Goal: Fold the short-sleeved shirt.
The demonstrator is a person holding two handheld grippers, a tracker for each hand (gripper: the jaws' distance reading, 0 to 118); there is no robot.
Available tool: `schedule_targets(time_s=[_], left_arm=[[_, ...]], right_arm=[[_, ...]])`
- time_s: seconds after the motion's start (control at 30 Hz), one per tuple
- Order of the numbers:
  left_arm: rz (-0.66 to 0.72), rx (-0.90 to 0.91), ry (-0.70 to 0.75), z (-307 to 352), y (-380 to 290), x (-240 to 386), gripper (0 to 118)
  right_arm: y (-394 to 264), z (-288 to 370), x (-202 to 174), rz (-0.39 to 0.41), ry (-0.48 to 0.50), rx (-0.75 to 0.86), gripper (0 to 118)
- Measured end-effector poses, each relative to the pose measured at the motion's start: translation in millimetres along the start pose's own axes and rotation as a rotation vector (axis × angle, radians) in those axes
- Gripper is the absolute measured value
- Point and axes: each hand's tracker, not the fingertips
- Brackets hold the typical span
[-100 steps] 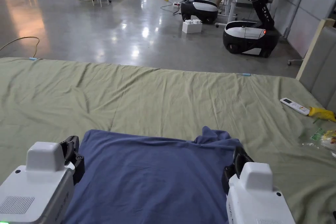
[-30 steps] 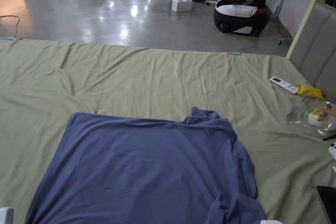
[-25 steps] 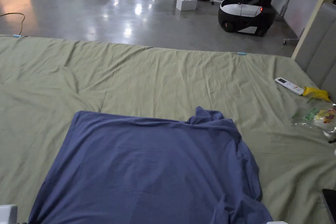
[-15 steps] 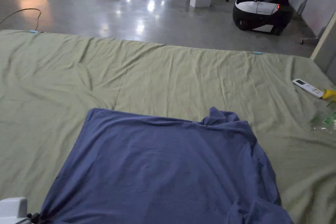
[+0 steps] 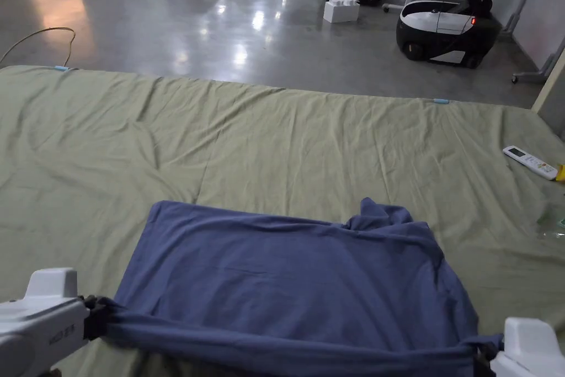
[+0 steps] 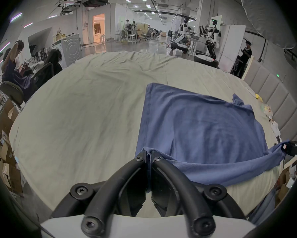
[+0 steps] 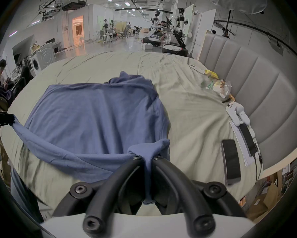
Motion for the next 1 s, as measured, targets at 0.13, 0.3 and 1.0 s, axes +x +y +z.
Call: schedule_targets(time_s=[0.13, 0.3, 1.0], left_arm=[[0.007, -0.018, 0.002, -32, 24, 7, 5], [0.040, -0.048, 0.024, -67, 43, 11, 5], [0.040, 0.027, 0.024, -52, 45, 12, 72]], right_arm=[[25, -33, 1, -0.006, 0.002, 0.008, 5], [46, -80, 4, -0.037, 0.019, -0.007, 5], [54, -70, -27, -0.034, -0.002, 0.217, 66]])
